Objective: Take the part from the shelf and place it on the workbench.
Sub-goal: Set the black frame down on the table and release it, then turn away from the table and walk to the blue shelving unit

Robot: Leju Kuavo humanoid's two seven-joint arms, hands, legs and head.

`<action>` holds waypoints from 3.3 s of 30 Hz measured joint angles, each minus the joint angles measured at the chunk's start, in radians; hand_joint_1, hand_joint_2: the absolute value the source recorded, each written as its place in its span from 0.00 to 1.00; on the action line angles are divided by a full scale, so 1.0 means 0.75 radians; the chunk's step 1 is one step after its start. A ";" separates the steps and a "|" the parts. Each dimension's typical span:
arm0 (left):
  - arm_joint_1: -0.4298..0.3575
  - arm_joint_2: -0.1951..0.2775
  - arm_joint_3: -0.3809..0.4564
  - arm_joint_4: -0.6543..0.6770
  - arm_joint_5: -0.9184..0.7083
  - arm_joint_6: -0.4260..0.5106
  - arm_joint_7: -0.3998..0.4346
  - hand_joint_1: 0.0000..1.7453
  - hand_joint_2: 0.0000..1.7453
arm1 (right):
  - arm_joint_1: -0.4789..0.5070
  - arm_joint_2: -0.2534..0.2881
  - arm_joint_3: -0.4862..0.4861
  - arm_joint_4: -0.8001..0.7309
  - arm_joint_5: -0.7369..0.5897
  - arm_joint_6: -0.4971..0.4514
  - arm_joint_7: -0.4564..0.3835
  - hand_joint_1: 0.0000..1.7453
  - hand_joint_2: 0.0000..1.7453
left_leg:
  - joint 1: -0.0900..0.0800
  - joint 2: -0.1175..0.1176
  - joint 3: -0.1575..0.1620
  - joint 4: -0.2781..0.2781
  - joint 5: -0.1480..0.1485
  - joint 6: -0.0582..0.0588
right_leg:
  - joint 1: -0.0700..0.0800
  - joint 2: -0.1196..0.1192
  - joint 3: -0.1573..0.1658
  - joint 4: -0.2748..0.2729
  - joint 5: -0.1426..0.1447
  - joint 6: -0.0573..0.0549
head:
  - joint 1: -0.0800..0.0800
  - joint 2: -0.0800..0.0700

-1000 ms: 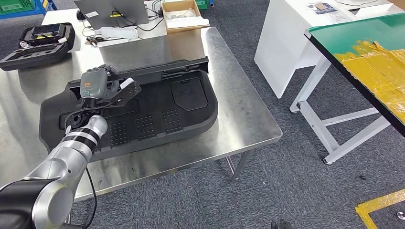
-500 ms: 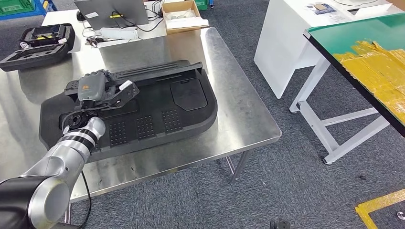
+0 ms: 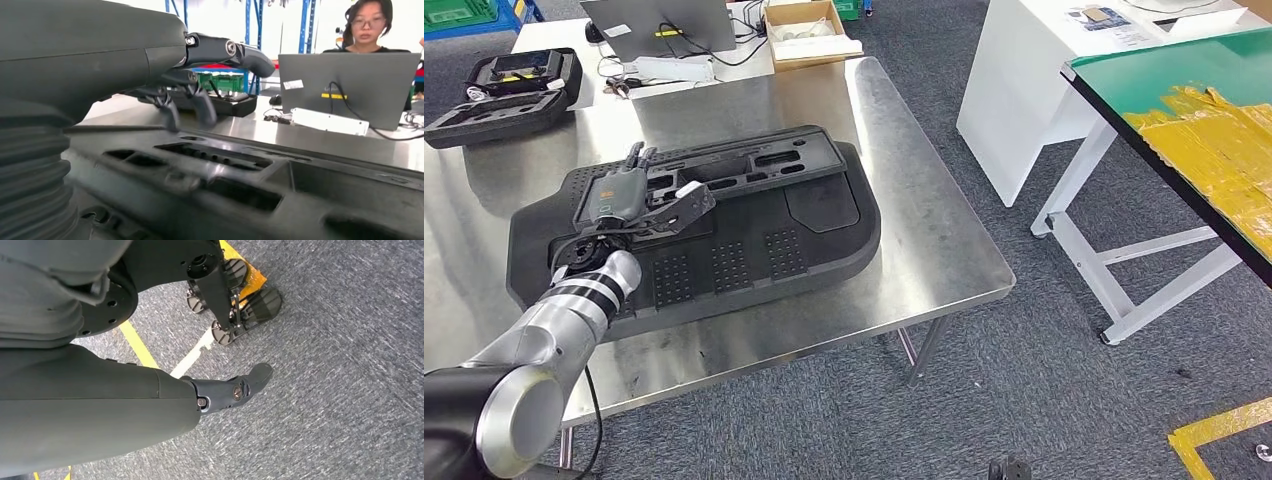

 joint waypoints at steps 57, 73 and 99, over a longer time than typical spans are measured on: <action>0.635 0.386 -0.425 -0.921 0.815 -0.248 -0.246 0.00 0.00 | 0.122 -0.033 -0.226 0.000 -0.098 0.024 -0.103 0.00 0.00 | -0.001 0.001 0.001 -0.001 -0.001 0.000 | -0.001 0.001 0.000 -0.001 -0.001 -0.001 | 0.000 0.000; 0.829 0.389 -0.318 -1.152 0.914 -0.208 -0.266 0.00 0.00 | 0.125 -0.033 -0.258 0.000 -0.096 0.021 -0.116 0.00 0.00 | -0.001 0.001 0.001 0.000 -0.002 -0.001 | -0.001 0.001 0.000 -0.001 -0.001 -0.001 | 0.000 0.000; 0.948 0.376 -0.200 -1.200 0.910 -0.122 -0.304 0.00 0.00 | 0.120 -0.038 -0.277 0.000 -0.071 0.023 -0.117 0.00 0.00 | 0.010 0.015 -0.015 0.003 0.032 0.012 | -0.021 -0.004 0.086 0.037 -0.092 0.041 | 0.010 0.000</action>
